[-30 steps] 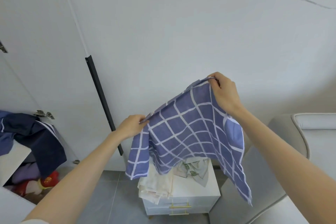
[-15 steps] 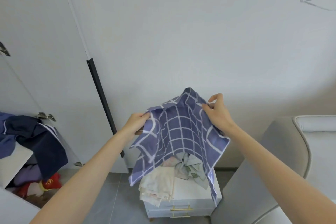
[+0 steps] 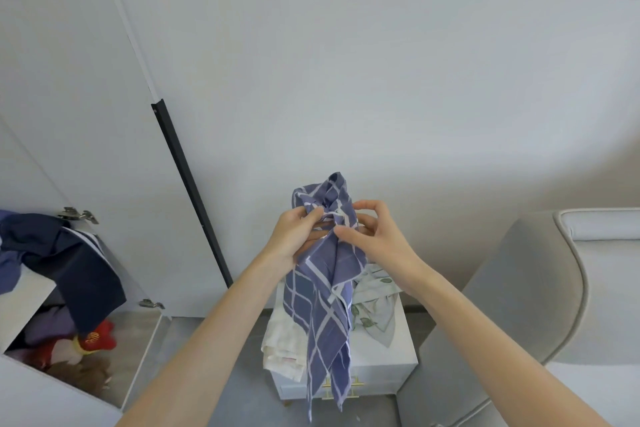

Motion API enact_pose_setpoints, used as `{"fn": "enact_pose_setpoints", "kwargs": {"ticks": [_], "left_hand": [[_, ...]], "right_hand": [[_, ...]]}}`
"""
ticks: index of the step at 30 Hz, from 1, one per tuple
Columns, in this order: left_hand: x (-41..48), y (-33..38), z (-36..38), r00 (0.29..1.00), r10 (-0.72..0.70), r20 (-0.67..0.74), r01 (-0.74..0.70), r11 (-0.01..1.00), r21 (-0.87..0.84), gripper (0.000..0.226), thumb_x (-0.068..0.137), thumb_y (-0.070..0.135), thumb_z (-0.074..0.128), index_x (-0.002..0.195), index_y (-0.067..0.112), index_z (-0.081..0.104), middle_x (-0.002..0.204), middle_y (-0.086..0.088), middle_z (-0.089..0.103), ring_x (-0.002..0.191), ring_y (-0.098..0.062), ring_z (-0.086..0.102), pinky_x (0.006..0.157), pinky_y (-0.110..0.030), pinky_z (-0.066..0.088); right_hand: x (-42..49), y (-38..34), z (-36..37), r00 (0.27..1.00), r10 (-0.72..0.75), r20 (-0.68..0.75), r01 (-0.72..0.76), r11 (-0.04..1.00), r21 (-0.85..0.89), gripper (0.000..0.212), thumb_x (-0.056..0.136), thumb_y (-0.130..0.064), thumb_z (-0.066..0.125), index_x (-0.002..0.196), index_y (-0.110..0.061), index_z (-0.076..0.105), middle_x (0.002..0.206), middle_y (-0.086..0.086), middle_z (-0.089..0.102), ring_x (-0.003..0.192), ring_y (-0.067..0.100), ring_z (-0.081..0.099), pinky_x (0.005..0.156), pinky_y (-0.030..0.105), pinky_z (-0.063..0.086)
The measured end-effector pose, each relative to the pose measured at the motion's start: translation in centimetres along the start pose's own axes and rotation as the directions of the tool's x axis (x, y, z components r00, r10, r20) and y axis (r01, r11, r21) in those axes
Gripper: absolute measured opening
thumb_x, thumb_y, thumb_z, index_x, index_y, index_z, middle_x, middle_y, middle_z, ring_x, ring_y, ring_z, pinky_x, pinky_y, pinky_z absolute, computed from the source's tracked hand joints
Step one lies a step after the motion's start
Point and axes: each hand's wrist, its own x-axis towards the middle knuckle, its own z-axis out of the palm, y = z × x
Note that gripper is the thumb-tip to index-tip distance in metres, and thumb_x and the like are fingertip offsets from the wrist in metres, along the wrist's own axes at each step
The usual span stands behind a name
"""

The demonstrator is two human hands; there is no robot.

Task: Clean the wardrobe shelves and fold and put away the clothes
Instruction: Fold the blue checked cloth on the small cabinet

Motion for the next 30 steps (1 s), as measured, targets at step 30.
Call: {"fn": "enact_pose_setpoints", "kwargs": {"ticks": [30], "left_hand": [[-1.0, -1.5, -0.9, 0.919, 0.392, -0.048, -0.371, 0.897, 0.239, 0.018, 0.097, 0.025, 0.056, 0.093, 0.009, 0.062, 0.071, -0.002, 0.061, 0.065, -0.021, 0.056, 0.066, -0.032, 0.048]], "right_hand": [[0.9, -0.6, -4.2, 0.965, -0.236, -0.118, 0.093, 0.723, -0.684, 0.027, 0.094, -0.009, 0.055, 0.113, -0.024, 0.044, 0.073, 0.008, 0.070, 0.067, 0.026, 0.064, 0.054, 0.030, 0.049]]}}
